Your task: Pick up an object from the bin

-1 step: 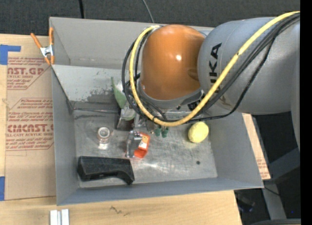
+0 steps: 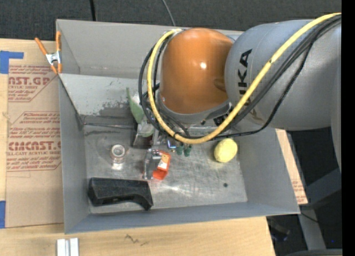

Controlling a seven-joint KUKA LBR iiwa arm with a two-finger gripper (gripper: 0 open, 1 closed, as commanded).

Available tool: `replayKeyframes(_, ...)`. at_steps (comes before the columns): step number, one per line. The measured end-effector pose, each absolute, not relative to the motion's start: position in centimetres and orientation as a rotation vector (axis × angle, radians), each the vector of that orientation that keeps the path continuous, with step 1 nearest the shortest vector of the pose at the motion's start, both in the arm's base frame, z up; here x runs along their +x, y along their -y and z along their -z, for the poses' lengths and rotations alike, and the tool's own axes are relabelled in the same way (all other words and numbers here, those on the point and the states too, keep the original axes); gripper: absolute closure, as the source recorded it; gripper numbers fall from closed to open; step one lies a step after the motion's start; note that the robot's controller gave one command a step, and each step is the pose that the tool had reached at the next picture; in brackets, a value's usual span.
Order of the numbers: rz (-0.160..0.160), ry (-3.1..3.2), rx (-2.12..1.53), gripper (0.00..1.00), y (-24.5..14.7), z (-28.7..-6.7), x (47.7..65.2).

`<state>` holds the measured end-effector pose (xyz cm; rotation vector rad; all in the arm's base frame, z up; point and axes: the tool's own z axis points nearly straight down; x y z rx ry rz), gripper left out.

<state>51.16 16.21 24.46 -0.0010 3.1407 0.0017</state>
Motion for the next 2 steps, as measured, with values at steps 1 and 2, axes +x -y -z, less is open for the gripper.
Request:
replayKeyframes(1,-0.004,-3.132,-0.07,0.0,-15.6,-20.2,50.6)
replayKeyframes(2,-0.001,-3.139,0.139,0.0,-15.6,-16.0,50.7)
